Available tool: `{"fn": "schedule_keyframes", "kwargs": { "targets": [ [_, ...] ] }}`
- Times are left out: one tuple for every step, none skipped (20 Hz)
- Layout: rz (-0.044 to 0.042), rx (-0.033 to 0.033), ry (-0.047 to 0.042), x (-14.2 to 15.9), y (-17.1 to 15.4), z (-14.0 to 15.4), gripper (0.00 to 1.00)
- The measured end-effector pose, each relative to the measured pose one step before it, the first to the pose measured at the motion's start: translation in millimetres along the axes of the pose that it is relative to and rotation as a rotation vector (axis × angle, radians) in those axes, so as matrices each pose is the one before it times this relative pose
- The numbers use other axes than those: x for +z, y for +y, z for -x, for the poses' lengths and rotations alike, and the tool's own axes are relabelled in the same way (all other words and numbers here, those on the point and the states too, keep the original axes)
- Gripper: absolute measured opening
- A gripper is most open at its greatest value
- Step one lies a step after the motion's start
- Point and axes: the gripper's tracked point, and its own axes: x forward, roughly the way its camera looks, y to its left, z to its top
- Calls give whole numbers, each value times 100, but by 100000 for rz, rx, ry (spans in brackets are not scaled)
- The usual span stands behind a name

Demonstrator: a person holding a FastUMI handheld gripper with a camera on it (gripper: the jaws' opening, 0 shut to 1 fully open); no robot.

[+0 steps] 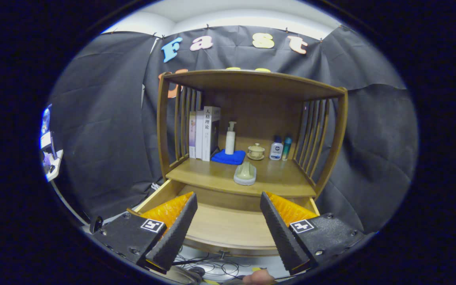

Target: Pull open the drawer, take out the items inside it, and place them on the countertop above the cabinet.

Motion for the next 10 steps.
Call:
{"fn": "schedule_keyframes", "kwargs": {
  "targets": [
    [-86,-185,-1701,-385,100,675,100],
    [-195,961,-1854,-512,320,468,100],
    [-244,1604,-2705,-405,501,519,100],
    [314,1386,-2807,-460,417,328,100],
    [697,482,-2529,-520,300,297,100],
    [859,151,-2044,-798,30,127,100],
    [968,-119,-1735,-824,316,123,100],
    [1182,-485,-81,-1184,261,8,100],
    [646,-309,635,-1430,328,54,100],
    [559,235,1232,-1461,469,-19,100]
  ]
}}
